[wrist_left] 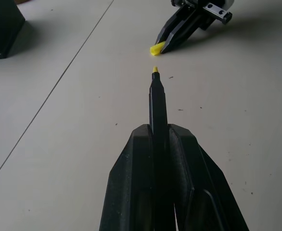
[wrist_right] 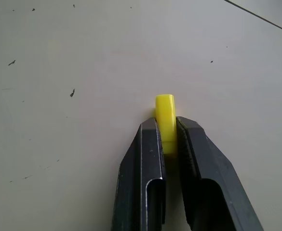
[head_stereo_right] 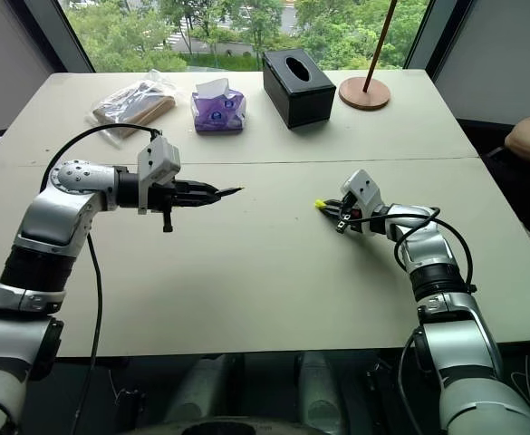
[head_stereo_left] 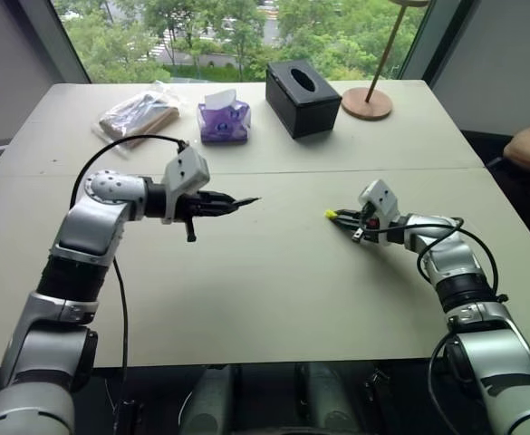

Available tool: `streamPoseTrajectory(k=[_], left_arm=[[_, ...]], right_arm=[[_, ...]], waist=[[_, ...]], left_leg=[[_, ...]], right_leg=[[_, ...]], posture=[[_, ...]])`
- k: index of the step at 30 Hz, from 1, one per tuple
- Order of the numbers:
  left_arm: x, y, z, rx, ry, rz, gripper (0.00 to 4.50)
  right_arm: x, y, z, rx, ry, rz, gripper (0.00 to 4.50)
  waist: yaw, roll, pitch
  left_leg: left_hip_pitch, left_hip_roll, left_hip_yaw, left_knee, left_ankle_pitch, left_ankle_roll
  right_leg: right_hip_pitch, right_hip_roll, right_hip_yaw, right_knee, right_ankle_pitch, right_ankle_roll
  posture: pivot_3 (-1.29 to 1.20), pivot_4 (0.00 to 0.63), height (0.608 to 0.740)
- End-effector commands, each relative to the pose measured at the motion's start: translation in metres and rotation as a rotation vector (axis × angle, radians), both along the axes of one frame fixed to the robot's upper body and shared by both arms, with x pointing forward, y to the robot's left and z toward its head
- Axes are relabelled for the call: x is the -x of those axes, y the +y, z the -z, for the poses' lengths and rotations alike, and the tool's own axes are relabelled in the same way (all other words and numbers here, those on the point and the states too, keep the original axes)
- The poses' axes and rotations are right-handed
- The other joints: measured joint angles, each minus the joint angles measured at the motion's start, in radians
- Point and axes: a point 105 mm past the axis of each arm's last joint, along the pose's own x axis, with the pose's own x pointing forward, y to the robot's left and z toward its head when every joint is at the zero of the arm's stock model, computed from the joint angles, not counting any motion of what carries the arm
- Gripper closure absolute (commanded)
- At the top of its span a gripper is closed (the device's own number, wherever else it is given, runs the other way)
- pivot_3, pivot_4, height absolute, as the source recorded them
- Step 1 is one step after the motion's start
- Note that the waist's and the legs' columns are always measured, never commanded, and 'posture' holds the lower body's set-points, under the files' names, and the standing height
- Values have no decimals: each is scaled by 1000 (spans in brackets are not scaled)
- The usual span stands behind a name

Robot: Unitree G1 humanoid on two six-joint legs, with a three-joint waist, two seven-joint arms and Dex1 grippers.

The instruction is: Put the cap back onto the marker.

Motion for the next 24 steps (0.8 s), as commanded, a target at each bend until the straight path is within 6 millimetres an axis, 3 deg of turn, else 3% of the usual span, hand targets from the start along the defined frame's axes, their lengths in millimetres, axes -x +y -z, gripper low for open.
streamPoseTrajectory(k=[1,9,11,24], left_arm=[[0,-1,-10,12,-45,12,4500],[-4,-12,-12,-23,-70,114,4500],[-6,-17,-13,-36,-83,145,4500],[-11,-50,-7,-43,-123,281,4500]], right_arm=[[2,0,-6,-6,-18,-10,4457],[20,35,-86,67,-211,-236,4457],[27,43,-98,87,-231,-286,4457],[47,57,-101,122,-229,-355,4457]], waist=[[0,0,0],[3,2,1],[4,2,1],[6,1,1]], left_leg=[[0,0,0,0,0,0],[0,0,1,0,0,0],[0,0,1,0,0,0],[0,0,1,0,0,0]], right_leg=[[0,0,0,0,0,0],[-1,0,0,1,0,0],[-1,0,0,1,0,0],[0,-1,0,0,0,0]], posture=[[0,150,740],[0,150,740],[0,150,740],[0,150,740]])
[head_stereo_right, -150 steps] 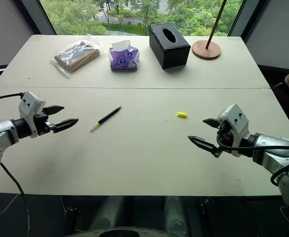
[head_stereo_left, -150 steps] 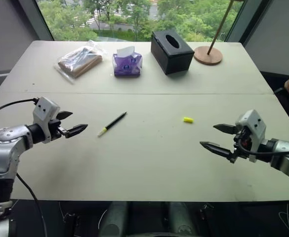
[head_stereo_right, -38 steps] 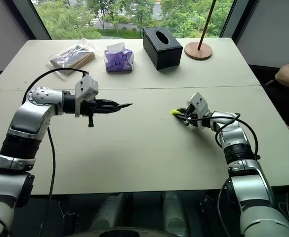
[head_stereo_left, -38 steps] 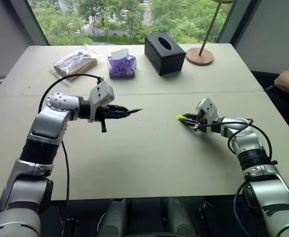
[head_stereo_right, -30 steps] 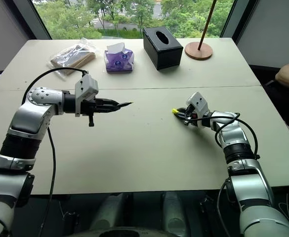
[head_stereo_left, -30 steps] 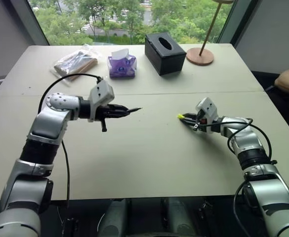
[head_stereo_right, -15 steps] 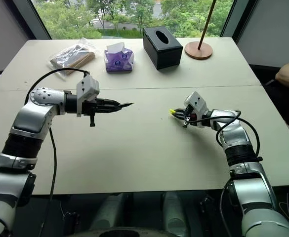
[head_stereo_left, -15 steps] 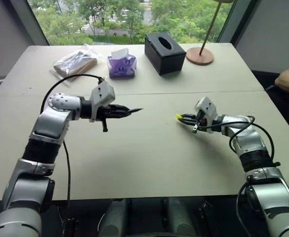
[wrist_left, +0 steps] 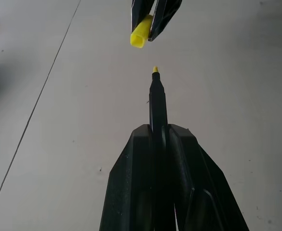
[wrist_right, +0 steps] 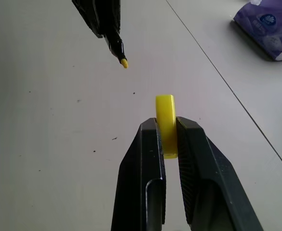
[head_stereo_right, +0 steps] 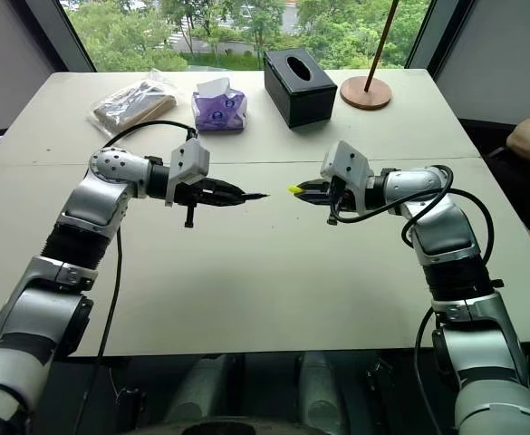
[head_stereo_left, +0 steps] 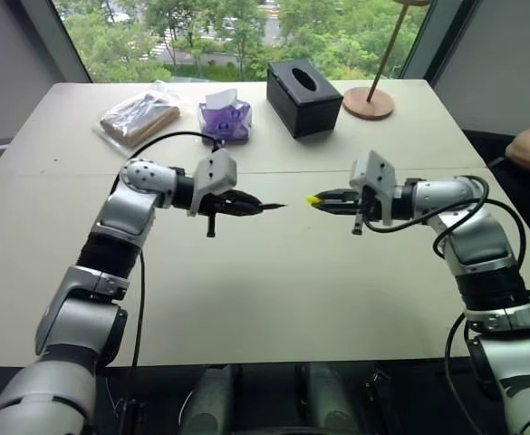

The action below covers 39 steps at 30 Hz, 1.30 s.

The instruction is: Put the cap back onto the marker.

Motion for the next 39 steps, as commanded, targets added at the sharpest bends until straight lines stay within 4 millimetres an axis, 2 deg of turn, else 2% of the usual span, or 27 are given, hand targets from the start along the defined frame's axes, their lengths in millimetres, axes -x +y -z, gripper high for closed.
streamPoseTrajectory(k=[1,5,13,26,39], left_arm=[[-1,-6,-11,3,-48,28,4500],[-4,-7,-7,1,-50,27,4500],[-3,-10,-12,23,-56,35,4500],[6,-22,-13,58,-35,60,4500],[5,-22,-19,60,-57,53,4500]], right_arm=[[7,3,-12,-3,-47,-22,4457],[12,7,-12,2,-44,-37,4457],[18,11,-9,5,-31,-55,4457],[16,16,-6,-1,-30,-60,4457],[13,14,-1,1,-18,-48,4457]], waist=[[-1,0,0],[-1,0,0],[0,0,0],[-1,0,0],[0,0,0]], left_leg=[[0,0,0,0,0,0],[0,0,0,0,0,0],[0,0,0,0,0,0],[0,0,0,0,0,0],[0,0,0,0,0,0]], right_leg=[[0,0,0,0,0,0],[0,0,0,0,0,0],[0,0,0,0,0,0],[0,0,0,0,0,0],[0,0,0,0,0,0]], posture=[[0,150,740],[0,150,740],[0,150,740],[0,150,740],[0,150,740]])
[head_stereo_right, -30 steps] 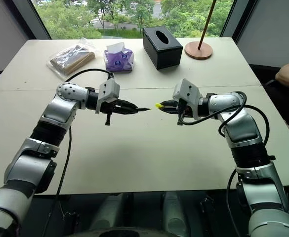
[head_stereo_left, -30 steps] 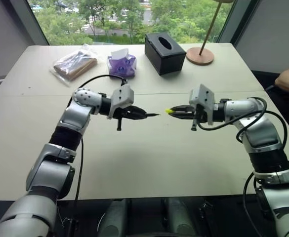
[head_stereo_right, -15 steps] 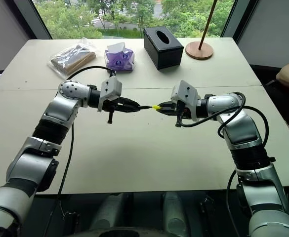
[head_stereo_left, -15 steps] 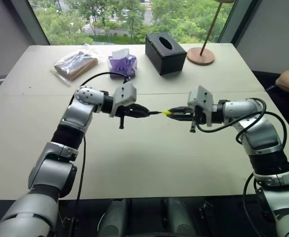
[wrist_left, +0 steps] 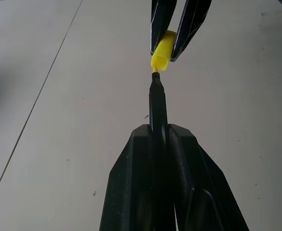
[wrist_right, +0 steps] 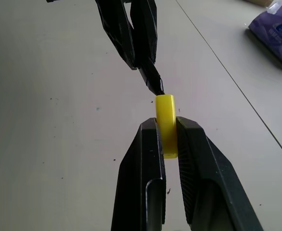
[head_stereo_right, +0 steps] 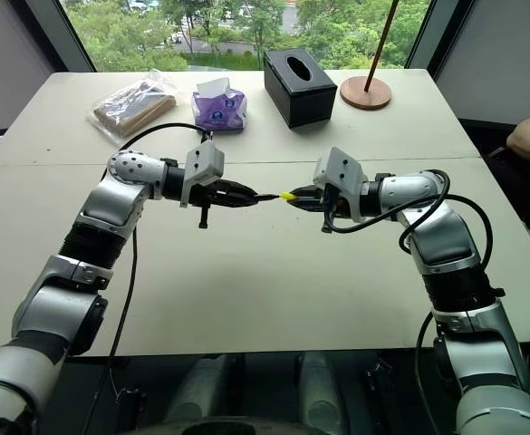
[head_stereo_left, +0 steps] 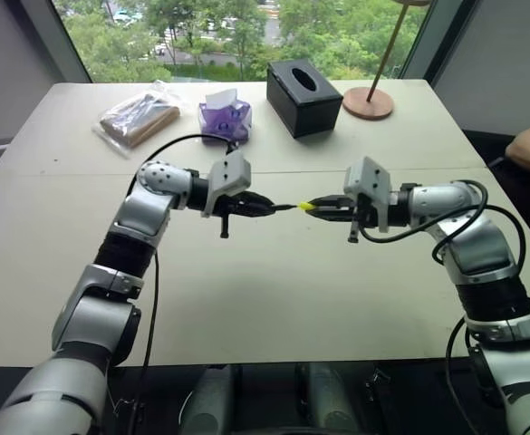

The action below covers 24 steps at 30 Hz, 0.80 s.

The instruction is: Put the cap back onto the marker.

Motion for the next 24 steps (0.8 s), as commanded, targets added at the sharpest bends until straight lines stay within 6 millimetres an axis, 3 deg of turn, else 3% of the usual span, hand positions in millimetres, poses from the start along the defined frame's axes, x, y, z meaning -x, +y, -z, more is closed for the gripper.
streamPoseTrajectory(k=[1,24], left_arm=[[7,-9,-21,34,-73,56,4500],[1,4,-15,4,-73,14,4500]], right_arm=[[0,3,-1,0,-19,-17,4457],[-4,-5,-1,-1,-25,12,4457]], waist=[[0,0,0],[0,0,0]], left_leg=[[0,0,0,0,0,0],[0,0,0,0,0,0]], right_leg=[[0,0,0,0,0,0],[0,0,0,0,0,0]], posture=[[0,150,740],[0,150,740]])
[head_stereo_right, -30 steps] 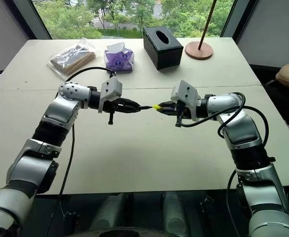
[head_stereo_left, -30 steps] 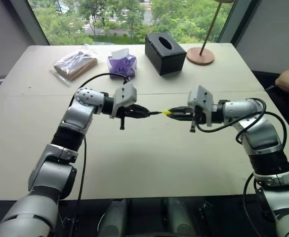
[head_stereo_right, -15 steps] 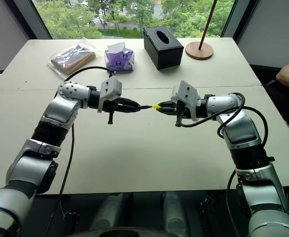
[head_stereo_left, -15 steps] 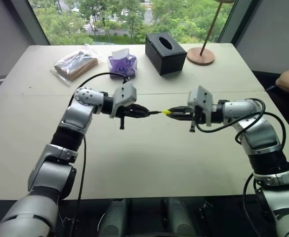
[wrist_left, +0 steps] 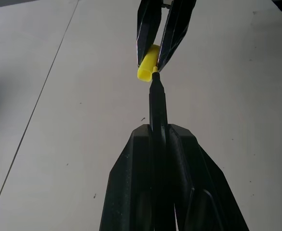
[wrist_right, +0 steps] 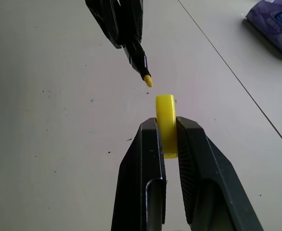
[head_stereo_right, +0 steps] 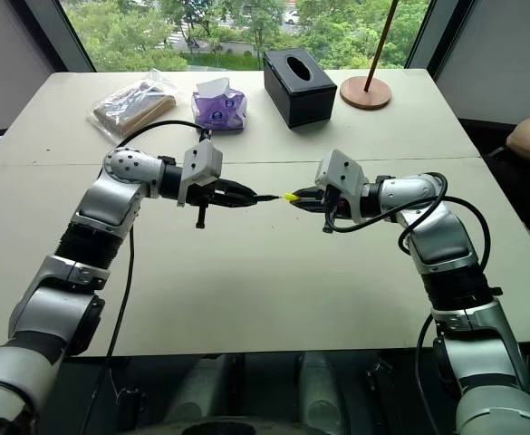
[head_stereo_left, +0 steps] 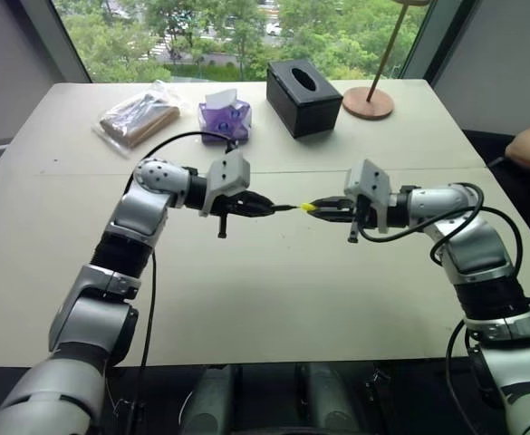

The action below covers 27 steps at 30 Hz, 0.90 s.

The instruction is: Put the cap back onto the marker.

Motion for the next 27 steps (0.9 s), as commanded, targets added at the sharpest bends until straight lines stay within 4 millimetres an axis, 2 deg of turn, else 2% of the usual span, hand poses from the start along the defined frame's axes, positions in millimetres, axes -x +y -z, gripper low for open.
streamPoseTrajectory(k=[1,7,27], left_arm=[[-5,6,-9,12,-46,-19,4500],[-9,10,-10,12,-50,-37,4500],[-1,-7,-8,37,-39,13,4500]], right_arm=[[2,0,-9,-1,-43,-11,4457],[5,2,-11,-3,-45,-22,4457],[9,13,-11,-20,-42,-50,4457]], waist=[[0,0,0],[0,0,0],[0,0,0]], left_leg=[[0,0,0,0,0,0],[0,0,0,0,0,0],[0,0,0,0,0,0]], right_leg=[[0,0,0,0,0,0],[0,0,0,0,0,0],[0,0,0,0,0,0]], posture=[[0,150,740],[0,150,740],[0,150,740]])
